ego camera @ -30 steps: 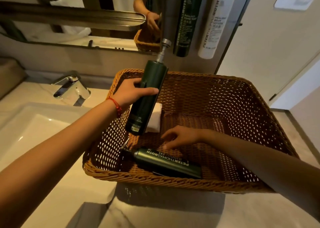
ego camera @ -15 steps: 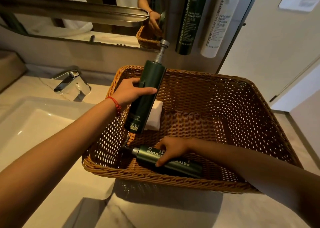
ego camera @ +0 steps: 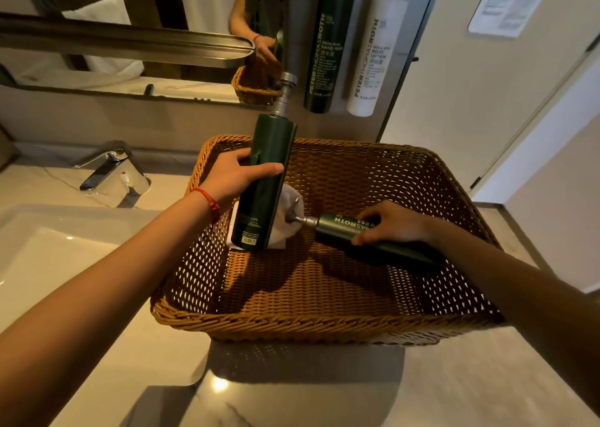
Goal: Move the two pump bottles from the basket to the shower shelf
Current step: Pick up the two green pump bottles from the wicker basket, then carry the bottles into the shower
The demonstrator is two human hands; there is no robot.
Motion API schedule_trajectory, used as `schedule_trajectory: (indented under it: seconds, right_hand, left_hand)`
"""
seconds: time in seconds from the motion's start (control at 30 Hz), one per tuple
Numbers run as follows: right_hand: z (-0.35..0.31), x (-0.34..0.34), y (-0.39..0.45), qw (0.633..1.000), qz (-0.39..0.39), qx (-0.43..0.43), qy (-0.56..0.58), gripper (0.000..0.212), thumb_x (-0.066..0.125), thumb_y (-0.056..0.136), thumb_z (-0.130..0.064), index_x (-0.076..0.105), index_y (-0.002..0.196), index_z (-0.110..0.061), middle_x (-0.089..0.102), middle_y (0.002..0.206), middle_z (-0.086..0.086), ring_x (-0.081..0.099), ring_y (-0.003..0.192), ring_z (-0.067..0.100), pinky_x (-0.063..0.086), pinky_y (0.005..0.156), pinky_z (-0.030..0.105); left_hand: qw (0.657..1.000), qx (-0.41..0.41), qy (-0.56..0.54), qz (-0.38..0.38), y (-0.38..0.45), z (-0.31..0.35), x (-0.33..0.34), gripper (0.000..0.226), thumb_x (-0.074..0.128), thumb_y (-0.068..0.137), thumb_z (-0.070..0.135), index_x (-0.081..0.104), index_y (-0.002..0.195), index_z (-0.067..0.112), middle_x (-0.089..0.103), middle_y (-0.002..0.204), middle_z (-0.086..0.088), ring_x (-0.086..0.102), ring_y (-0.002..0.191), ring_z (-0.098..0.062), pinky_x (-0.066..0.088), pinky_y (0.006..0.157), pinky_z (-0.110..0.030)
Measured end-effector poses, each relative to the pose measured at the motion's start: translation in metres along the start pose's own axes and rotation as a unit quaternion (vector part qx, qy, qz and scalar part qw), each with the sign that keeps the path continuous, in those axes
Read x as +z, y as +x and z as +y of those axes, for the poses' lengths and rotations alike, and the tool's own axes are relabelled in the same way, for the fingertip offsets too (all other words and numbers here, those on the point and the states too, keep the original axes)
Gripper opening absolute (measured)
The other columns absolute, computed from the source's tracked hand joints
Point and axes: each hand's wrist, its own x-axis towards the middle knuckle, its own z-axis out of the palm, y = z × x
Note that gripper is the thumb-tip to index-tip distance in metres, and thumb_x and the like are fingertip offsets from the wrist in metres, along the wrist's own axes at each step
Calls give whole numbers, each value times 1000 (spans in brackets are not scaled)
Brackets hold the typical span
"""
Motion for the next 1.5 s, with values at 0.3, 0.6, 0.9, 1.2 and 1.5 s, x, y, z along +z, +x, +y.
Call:
schedule_trajectory:
  seconds: [0.3, 0.6, 0.9, 1.2, 1.5]
  right_hand:
    - [-23, -1, -62, 934, 307, -87, 164, 18, 61, 77, -41, 54, 94, -40, 61, 91, -11, 64, 68, -6, 47, 53, 7]
    - [-48, 27, -84, 809, 458, -122, 347, 17, 65, 77, -42, 64, 90, -32, 68, 92, -4, 69, 78, 6, 52, 59, 14]
    - [-53, 37, -132, 770, 494, -127, 385, 12, 62, 80, -41, 64, 84, -30, 69, 91, -1, 69, 80, 11, 55, 63, 20]
    - [-28, 39, -197, 788, 462, -163, 372, 16, 61, 75, -44, 62, 80, -29, 68, 78, -6, 68, 67, 5, 52, 53, 14]
    - [-10, 59, -241, 834, 356, -229, 354, 25, 64, 71, -48, 61, 89, -30, 71, 76, -11, 69, 76, 10, 54, 57, 17]
  left_hand:
    - [999, 32, -19, -34, -9, 16, 13, 28, 72, 64, 32, 59, 89, 29, 64, 101, -1, 61, 97, -20, 50, 82, -34]
    - [996, 40, -57, -53, -15, 37, 37, 36, 72, 68, 31, 57, 100, 22, 64, 99, 0, 61, 95, -19, 50, 74, -29]
    - [993, 51, -87, -61, -48, 71, 60, 29, 71, 68, 33, 57, 93, 28, 64, 102, 0, 61, 96, -19, 50, 71, -29]
    - [990, 78, -113, -5, -126, 92, 117, 29, 64, 75, 29, 53, 102, 24, 61, 110, -4, 58, 102, -23, 49, 83, -36]
    - [984, 81, -138, 84, -228, 77, 147, 45, 70, 52, 39, 59, 94, 28, 66, 100, 1, 64, 94, -19, 51, 74, -33]
